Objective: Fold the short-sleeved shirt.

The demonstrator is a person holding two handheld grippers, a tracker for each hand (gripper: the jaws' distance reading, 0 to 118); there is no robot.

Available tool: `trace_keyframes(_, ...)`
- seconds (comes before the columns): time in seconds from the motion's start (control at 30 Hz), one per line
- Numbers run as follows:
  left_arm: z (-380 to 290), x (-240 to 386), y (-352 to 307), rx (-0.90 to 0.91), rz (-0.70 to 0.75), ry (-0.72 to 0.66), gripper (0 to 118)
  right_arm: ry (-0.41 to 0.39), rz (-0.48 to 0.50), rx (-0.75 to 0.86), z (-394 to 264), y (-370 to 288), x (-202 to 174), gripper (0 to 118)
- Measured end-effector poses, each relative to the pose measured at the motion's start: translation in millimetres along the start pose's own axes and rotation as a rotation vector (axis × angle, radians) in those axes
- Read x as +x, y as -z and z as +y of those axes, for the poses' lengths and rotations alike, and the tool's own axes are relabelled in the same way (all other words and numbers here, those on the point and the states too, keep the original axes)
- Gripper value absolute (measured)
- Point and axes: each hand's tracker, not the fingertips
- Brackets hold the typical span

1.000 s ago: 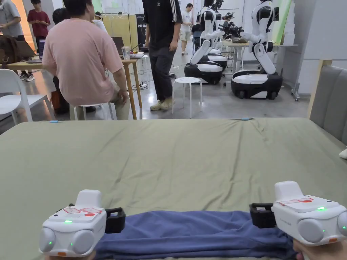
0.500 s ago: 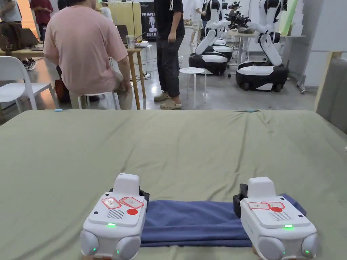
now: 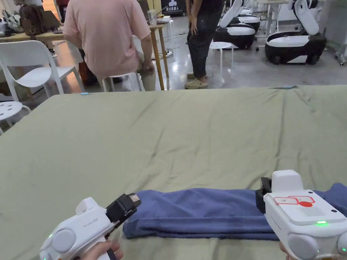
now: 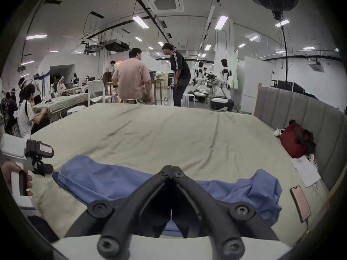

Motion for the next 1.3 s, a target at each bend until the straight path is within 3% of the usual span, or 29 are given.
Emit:
trace_keyframes(0.1,2.0,-32.7,21.7,-0.097,-0.079,-0.147,118,-0.019,0.008,-0.031,-3.4,11.1,-4.7,0)
trace_keyframes(0.2,-3.9,-44.8,36.6,-0.104,-0.352,-0.258,118,-0.026,0.005,-0.046,-3.1,19.4,-5.8,0)
trace_keyframes(0.27,-6.3,-43.7,54.1,-0.195,-0.439,-0.362,118,-0.019,0.005,-0.049,-2.0,23.0,-6.8,0)
trace_keyframes(0.37,-10.3,-32.2,72.8,-0.194,-0.436,-0.304,118,-0.017,0.001,-0.053,-0.6,27.4,-8.2,0)
trace_keyframes(0.4,-8.2,-28.5,74.6,-0.196,-0.427,-0.292,106,-0.018,0.0,-0.054,-0.5,27.4,-8.4,0)
trace_keyframes(0.43,-5.3,-24.9,76.1,-0.2,-0.413,-0.282,79,-0.02,-0.003,-0.054,-0.5,27.2,-8.3,0)
trace_keyframes(0.47,-3.5,-22.6,77.1,-0.235,-0.364,-0.277,17,-0.017,-0.004,-0.055,-0.6,27.3,-8.0,0)
trace_keyframes(0.5,-0.9,-21.8,79.2,-0.258,-0.297,-0.264,8,-0.013,-0.004,-0.057,-0.6,28.6,-8.4,0)
trace_keyframes(0.57,3.0,-16.1,79.6,-0.224,-0.126,-0.115,7,-0.005,-0.003,-0.063,-3.5,29.2,-8.9,0)
trace_keyframes(0.7,12.6,-6.1,57.6,-0.122,-0.1,-0.006,7,-0.012,-0.007,-0.077,-9.1,28.3,-12.5,0)
trace_keyframes(0.77,18.6,7.7,39.6,-0.046,-0.005,0.183,7,-0.01,-0.009,-0.084,-9.9,28.5,-13.3,0)
trace_keyframes(0.93,20.5,41.4,23.8,0.004,0.128,0.475,7,-0.01,-0.009,-0.092,-8.3,21.9,-10.2,0)
trace_keyframes(1.13,-43.2,130.4,19.0,0.125,0.193,0.99,7,-0.015,-0.009,-0.075,-5.7,6.2,8.7,0)
trace_keyframes(1.3,-126.0,189.1,53.5,0.056,0.193,1.28,7,-0.008,-0.024,-0.065,-10.2,-7.1,39.4,0)
